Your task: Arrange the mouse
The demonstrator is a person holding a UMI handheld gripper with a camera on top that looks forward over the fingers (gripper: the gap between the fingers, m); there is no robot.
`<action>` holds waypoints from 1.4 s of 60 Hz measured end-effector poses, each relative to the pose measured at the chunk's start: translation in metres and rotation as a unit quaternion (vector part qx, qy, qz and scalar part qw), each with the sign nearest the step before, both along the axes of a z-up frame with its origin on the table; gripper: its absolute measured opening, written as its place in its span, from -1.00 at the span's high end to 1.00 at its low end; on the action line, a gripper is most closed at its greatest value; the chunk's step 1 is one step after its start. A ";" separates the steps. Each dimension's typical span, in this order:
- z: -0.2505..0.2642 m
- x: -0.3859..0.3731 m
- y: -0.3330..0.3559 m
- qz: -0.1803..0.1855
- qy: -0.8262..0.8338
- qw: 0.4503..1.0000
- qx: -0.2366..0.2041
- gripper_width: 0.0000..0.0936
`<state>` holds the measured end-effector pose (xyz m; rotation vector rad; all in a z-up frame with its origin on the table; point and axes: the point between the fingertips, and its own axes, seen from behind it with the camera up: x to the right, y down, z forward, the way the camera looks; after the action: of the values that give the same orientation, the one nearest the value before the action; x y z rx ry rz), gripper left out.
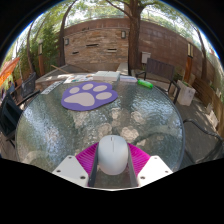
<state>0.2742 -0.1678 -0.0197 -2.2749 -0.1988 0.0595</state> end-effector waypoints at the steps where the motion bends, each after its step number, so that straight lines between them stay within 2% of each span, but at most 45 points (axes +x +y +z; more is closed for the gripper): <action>1: 0.000 0.001 0.000 0.000 -0.003 1.000 0.000 -0.03; 9: 0.004 0.002 -0.005 -0.019 -0.017 1.000 -0.008 0.18; 16: 0.016 0.012 -0.009 -0.048 -0.033 0.998 -0.011 0.25; 21: 0.044 0.029 -0.004 -0.088 -0.046 0.995 0.009 0.25; 29: 0.135 0.057 0.017 -0.150 -0.035 0.986 0.072 0.25; 33: 0.193 0.059 0.043 -0.164 -0.027 0.979 0.116 0.25; 41: 0.290 0.036 0.117 -0.150 -0.006 0.969 0.197 0.24; 44: 0.295 0.013 0.152 -0.132 0.009 0.969 0.208 0.25; 48: 0.283 -0.026 0.191 -0.104 0.025 0.974 0.201 0.25; 53: 0.216 -0.082 0.227 -0.070 0.042 0.984 0.159 0.26; 60: 0.127 -0.118 0.257 -0.040 0.053 0.995 0.069 0.26; 63: 0.079 -0.133 0.264 -0.034 0.044 0.998 0.042 0.25; 67: 0.048 -0.137 0.265 -0.029 0.031 0.999 0.015 0.15; 71: 0.020 -0.142 0.265 -0.028 0.031 0.999 -0.006 0.07; 77: 0.008 -0.145 0.261 -0.025 0.040 0.998 -0.028 -0.08; 79: 0.009 -0.145 0.258 -0.025 0.038 0.999 -0.029 -0.21; 83: 0.021 -0.146 0.252 -0.020 0.031 0.999 -0.024 -0.81; 84: 0.026 -0.144 0.251 -0.021 0.028 0.999 -0.020 -0.83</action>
<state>0.1298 0.0832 0.0059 -2.3129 -0.1209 0.1055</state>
